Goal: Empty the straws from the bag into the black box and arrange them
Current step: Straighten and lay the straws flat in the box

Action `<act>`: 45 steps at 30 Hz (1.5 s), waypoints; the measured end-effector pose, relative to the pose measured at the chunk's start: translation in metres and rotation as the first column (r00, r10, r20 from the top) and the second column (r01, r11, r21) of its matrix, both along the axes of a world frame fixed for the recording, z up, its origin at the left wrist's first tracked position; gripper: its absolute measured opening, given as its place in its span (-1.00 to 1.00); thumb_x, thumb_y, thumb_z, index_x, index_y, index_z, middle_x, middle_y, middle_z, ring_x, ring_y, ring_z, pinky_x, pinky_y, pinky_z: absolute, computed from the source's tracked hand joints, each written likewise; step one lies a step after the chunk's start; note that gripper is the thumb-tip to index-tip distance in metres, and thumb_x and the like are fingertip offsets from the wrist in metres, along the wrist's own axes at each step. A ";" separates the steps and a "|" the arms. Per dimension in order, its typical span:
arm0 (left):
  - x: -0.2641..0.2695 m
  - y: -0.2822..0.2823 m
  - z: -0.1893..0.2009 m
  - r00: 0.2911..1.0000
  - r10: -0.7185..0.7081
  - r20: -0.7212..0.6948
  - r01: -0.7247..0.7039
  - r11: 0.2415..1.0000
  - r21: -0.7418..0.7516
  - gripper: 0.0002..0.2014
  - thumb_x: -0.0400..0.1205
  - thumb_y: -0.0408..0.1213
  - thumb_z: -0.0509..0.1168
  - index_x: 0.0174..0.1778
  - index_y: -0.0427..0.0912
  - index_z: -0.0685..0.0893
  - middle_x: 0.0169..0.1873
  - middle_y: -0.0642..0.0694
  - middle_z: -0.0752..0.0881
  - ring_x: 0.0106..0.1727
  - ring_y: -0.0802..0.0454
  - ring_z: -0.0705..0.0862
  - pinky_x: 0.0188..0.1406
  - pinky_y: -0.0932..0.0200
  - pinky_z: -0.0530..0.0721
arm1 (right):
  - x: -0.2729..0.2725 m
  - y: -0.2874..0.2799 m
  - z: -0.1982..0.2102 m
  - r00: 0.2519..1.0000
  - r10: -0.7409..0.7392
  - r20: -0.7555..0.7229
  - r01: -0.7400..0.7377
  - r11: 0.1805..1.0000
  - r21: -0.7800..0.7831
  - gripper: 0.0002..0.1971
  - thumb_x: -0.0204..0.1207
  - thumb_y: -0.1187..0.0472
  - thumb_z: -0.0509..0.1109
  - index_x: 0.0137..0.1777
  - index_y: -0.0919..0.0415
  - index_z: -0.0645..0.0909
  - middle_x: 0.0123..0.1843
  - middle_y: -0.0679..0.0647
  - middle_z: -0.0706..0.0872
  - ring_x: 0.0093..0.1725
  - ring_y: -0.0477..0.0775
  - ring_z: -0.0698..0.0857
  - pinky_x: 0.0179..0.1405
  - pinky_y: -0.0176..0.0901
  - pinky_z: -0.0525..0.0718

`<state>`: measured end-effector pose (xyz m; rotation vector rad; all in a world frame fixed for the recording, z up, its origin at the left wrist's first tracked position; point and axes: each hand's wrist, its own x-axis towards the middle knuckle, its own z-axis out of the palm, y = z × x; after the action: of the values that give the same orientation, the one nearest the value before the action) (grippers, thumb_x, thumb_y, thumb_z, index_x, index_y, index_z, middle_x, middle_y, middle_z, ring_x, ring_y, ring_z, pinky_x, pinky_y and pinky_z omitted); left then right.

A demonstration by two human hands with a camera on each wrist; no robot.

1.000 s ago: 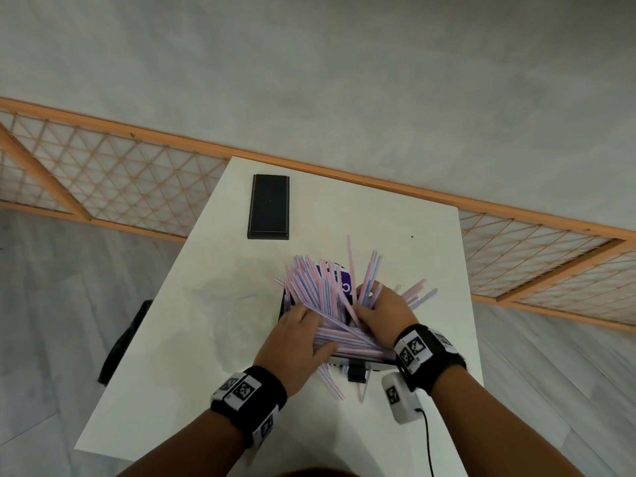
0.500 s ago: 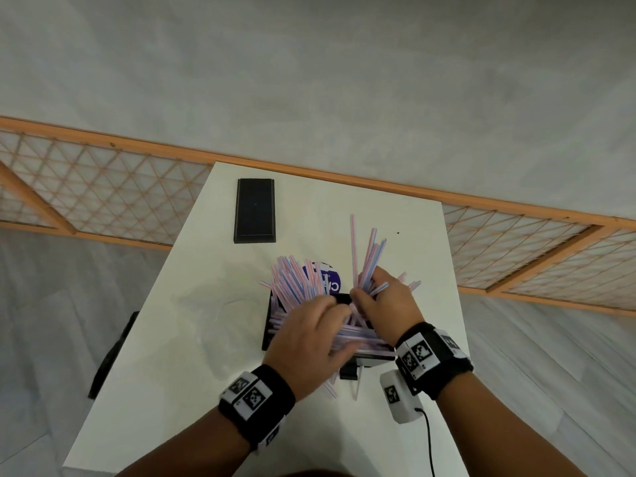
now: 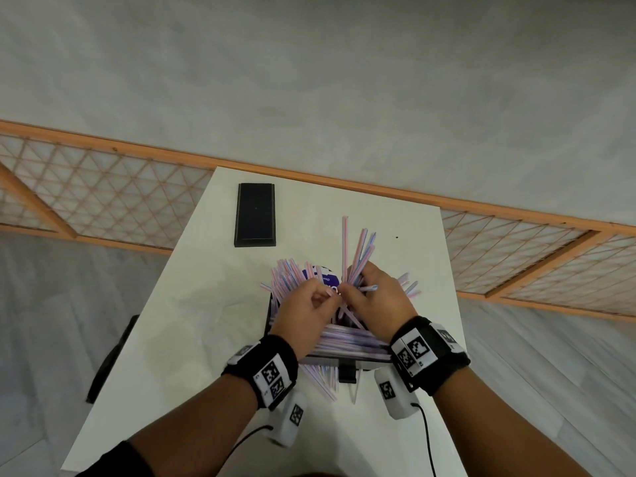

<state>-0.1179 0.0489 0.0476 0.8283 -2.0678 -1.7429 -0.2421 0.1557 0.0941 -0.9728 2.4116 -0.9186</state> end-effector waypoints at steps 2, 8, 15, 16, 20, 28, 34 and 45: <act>-0.001 -0.004 0.009 0.997 0.035 -0.069 -0.033 0.999 0.023 -0.91 0.68 -0.24 0.46 -0.12 -0.07 0.70 -0.28 -0.08 0.79 -0.25 -0.04 0.76 -0.13 -0.01 0.80 | -0.004 0.001 0.005 0.999 0.036 0.007 -0.036 0.999 -0.008 -0.89 0.63 0.09 0.44 0.01 0.08 0.58 -0.23 -0.05 0.73 -0.24 -0.11 0.70 -0.37 -0.42 0.51; 0.000 -0.020 0.035 0.977 0.073 -0.201 -0.071 0.997 0.019 -0.92 0.70 -0.26 0.45 -0.07 0.02 0.73 -0.20 -0.04 0.82 -0.15 -0.06 0.81 0.02 -0.16 0.84 | -0.005 0.001 0.013 0.984 0.175 0.014 -0.175 0.985 -0.005 -0.90 0.64 0.06 0.43 0.09 0.01 0.67 -0.10 -0.12 0.77 -0.12 -0.17 0.73 -0.18 -0.35 0.59; 0.006 -0.013 0.044 0.981 0.031 -0.190 -0.033 0.999 -0.006 -0.59 0.61 -0.16 0.56 0.33 0.04 0.60 0.24 0.08 0.71 0.33 0.18 0.68 0.36 0.21 0.64 | 0.001 -0.003 0.028 0.983 0.174 -0.062 -0.178 0.982 -0.060 -0.90 0.68 0.14 0.38 -0.09 -0.01 0.56 -0.29 -0.16 0.64 -0.30 -0.26 0.64 -0.32 -0.41 0.43; 0.008 -0.011 0.040 0.988 -0.019 -0.151 0.022 1.000 0.013 -0.46 0.59 -0.16 0.56 0.45 0.05 0.52 0.35 0.12 0.66 0.44 0.26 0.60 0.47 0.25 0.55 | 0.000 -0.003 0.031 0.985 0.156 -0.069 -0.161 0.984 -0.077 -0.87 0.69 0.12 0.39 -0.11 -0.01 0.55 -0.31 -0.15 0.63 -0.30 -0.26 0.64 -0.33 -0.40 0.44; 0.010 -0.003 0.029 0.983 -0.183 -0.014 0.181 0.981 -0.075 -0.36 0.61 -0.20 0.51 0.59 0.00 0.42 0.41 0.17 0.62 0.48 0.38 0.53 0.51 0.29 0.46 | 0.006 -0.004 0.049 0.970 0.236 -0.052 -0.241 0.961 -0.134 -0.84 0.69 0.03 0.36 -0.06 0.06 0.68 -0.22 0.04 0.74 -0.22 -0.04 0.72 -0.25 -0.09 0.65; -0.008 0.002 0.033 0.968 -0.198 -0.155 0.195 0.980 -0.033 -0.69 0.74 -0.34 0.12 0.29 -0.18 0.70 0.15 -0.03 0.81 0.34 0.02 0.72 0.40 0.02 0.63 | 0.023 -0.006 0.061 0.984 0.177 0.029 -0.168 0.967 -0.193 -0.77 0.60 0.04 0.49 0.18 0.04 0.59 -0.10 -0.03 0.75 -0.20 -0.06 0.71 -0.13 -0.03 0.72; -0.010 -0.002 0.055 0.981 -0.049 -0.188 0.033 0.996 -0.086 -0.73 0.84 -0.05 0.13 0.11 -0.14 0.64 -0.16 -0.03 0.75 -0.10 0.25 0.72 -0.04 0.50 0.54 | 0.023 0.012 0.048 0.899 0.008 0.438 0.164 0.921 -0.354 -0.33 0.47 -0.50 0.25 0.49 -0.19 0.51 0.37 -0.17 0.67 0.28 -0.11 0.69 0.21 -0.16 0.70; -0.017 0.025 0.069 0.966 0.003 -0.258 -0.003 1.000 -0.001 -0.77 0.78 0.02 0.26 0.03 -0.04 0.70 -0.16 -0.01 0.81 -0.07 0.00 0.81 0.01 0.00 0.77 | 0.028 0.001 0.005 0.257 0.027 0.966 0.379 0.917 -0.126 -0.35 0.70 -0.36 0.09 0.36 0.12 0.75 0.25 0.29 0.79 0.25 0.31 0.76 0.25 0.21 0.72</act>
<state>-0.1345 0.0739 0.1161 0.5674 -1.8939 -1.7443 -0.2137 0.1565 0.0995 -0.0170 1.2573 -1.4761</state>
